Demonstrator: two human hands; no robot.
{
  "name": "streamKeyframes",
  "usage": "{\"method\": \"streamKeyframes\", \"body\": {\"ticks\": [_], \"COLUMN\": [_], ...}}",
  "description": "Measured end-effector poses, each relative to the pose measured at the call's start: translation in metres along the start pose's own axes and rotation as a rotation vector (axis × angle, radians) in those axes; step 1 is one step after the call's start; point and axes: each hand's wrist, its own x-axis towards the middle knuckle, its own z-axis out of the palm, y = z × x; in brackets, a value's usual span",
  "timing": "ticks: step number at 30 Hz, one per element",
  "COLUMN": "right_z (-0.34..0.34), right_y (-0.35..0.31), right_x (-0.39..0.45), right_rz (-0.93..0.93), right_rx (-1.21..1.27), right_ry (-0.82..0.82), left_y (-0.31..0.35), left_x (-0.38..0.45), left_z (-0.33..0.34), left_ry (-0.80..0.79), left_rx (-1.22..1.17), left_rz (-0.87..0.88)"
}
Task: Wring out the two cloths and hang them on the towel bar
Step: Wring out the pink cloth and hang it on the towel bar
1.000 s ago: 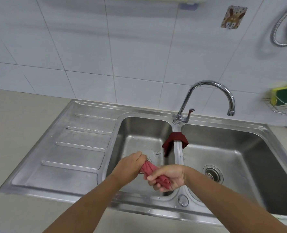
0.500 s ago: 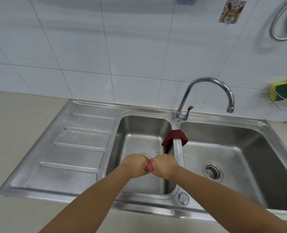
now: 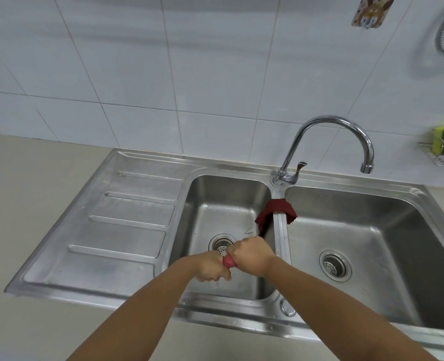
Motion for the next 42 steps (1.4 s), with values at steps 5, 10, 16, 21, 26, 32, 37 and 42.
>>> {"method": "streamKeyframes", "body": {"ticks": [5, 10, 16, 21, 26, 32, 37, 42], "right_z": [0.0, -0.006, -0.029, -0.022, -0.026, -0.021, -0.02, -0.02], "right_y": [-0.008, -0.001, 0.008, 0.008, 0.01, 0.016, 0.009, 0.004], "right_x": [0.001, 0.002, -0.008, -0.007, -0.007, -0.007, -0.001, 0.001], "right_rz": [0.228, 0.435, 0.403, 0.332, 0.226, 0.126, 0.109, 0.176], "right_rx": [0.195, 0.714, 1.144, 0.588, 0.12, -0.006, -0.011, 0.152], "right_ry": [0.041, -0.22, -0.383, -0.258, -0.035, 0.118, 0.074, 0.059], "left_y": [-0.017, -0.032, -0.036, -0.015, 0.008, 0.024, 0.019, -0.001], "left_x": [0.01, 0.01, 0.007, -0.003, -0.004, -0.014, -0.021, -0.013], "left_z": [0.007, 0.016, 0.014, 0.01, 0.004, -0.008, -0.006, -0.003], "left_ry": [0.548, 1.06, 1.051, 0.754, 0.721, 0.368, 0.287, 0.557], "left_rx": [0.388, 0.658, 0.675, 0.759, 0.76, 0.278, 0.053, 0.486], "left_rz": [0.087, 0.335, 0.579, 0.455, 0.267, 0.209, 0.198, 0.178]}}
